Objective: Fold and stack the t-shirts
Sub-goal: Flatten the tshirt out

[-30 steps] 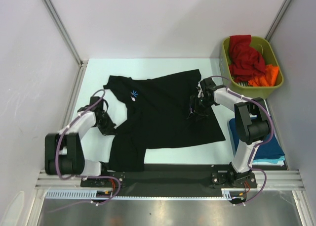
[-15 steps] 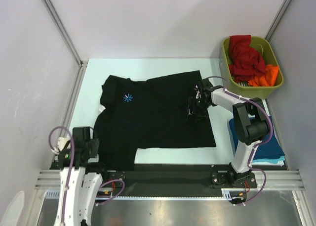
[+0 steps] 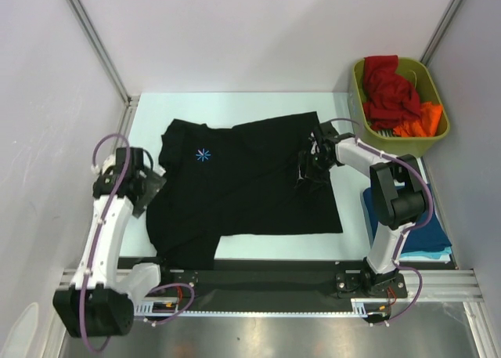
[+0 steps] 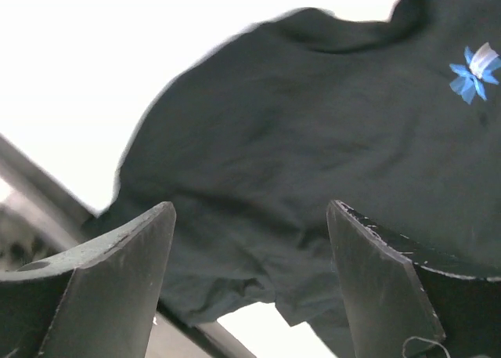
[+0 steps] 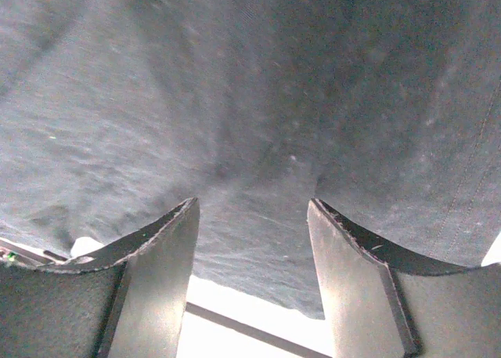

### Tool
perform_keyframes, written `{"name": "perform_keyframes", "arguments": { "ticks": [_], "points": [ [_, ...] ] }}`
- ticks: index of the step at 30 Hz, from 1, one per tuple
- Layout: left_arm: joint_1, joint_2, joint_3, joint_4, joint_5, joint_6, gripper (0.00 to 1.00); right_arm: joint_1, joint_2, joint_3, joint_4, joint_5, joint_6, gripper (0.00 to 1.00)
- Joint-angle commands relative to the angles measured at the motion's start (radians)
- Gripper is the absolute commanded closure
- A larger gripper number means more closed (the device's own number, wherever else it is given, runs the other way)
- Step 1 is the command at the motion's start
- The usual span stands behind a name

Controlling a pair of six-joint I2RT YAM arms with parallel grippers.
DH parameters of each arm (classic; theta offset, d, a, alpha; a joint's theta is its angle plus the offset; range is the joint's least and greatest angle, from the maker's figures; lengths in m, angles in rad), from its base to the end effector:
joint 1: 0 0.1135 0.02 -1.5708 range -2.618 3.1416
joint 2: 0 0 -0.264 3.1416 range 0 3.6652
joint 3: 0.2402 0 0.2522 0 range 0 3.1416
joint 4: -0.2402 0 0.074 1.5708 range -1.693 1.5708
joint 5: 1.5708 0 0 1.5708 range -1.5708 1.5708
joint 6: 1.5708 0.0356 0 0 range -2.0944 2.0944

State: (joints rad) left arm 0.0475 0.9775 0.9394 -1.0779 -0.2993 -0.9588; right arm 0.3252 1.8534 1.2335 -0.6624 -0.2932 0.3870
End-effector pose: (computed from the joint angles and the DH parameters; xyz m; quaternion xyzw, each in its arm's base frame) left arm 0.1662 0.0184 0.2860 -0.4940 0.8278 0.0323 0.2641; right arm 0.3365 0.1243 0.1699 0.0093 0.9792 0.1851 0.0829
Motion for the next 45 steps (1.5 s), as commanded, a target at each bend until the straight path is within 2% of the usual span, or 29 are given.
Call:
{"name": "perform_keyframes", "arguments": {
  "ticks": [1,5,6,7,8,12,16,18,23,27,32,39,41,42,43,45],
  "points": [
    [0.006,0.128,0.068,0.289,0.178,0.354,0.16,-0.002,0.004,0.073,-0.009,0.016,-0.011,0.36],
    [0.017,0.347,0.249,0.41,0.235,0.52,0.19,-0.005,0.03,0.159,0.004,0.029,0.018,0.36],
    [0.025,0.422,0.278,0.459,0.245,0.549,0.25,-0.006,0.033,0.176,0.006,0.032,0.023,0.37],
    [0.044,0.469,0.307,0.481,0.27,0.593,0.43,-0.006,0.052,0.194,0.009,0.037,0.027,0.39],
    [0.06,0.51,0.341,0.493,0.287,0.609,0.47,-0.011,0.065,0.219,0.012,0.042,0.032,0.39],
    [0.107,0.717,0.536,0.515,0.292,0.653,0.5,-0.014,0.139,0.367,0.024,0.086,0.021,0.44],
    [0.141,0.877,0.625,0.555,0.319,0.693,0.53,-0.026,0.234,0.504,0.032,0.109,0.013,0.64],
    [0.153,0.952,0.665,0.59,0.359,0.693,0.53,-0.034,0.288,0.567,0.026,0.126,0.012,0.64],
    [0.166,1.093,0.735,0.68,0.426,0.677,0.38,-0.04,0.389,0.736,0.029,0.147,-0.013,0.63],
    [0.166,1.194,0.834,0.642,0.433,0.661,0.33,-0.043,0.477,0.857,0.009,0.161,-0.017,0.59],
    [0.167,1.25,0.858,0.651,0.465,0.658,0.33,-0.049,0.549,0.917,0.024,0.181,-0.005,0.57],
    [0.17,1.331,0.906,0.636,0.581,0.654,0.37,-0.061,0.622,1.0,0.032,0.186,0.006,0.57],
    [0.17,1.354,0.92,0.639,0.588,0.647,0.44,-0.064,0.641,1.012,0.033,0.192,0.01,0.57],
    [0.17,1.36,0.927,0.641,0.579,0.638,0.51,-0.066,0.645,1.021,0.04,0.195,0.016,0.54],
    [0.175,1.363,0.935,0.656,0.553,0.631,0.69,-0.067,0.652,1.024,0.046,0.203,0.021,0.54],
    [0.184,1.353,0.926,0.703,0.548,0.599,0.78,-0.071,0.668,1.029,0.064,0.209,0.032,0.54]
  ]
}}
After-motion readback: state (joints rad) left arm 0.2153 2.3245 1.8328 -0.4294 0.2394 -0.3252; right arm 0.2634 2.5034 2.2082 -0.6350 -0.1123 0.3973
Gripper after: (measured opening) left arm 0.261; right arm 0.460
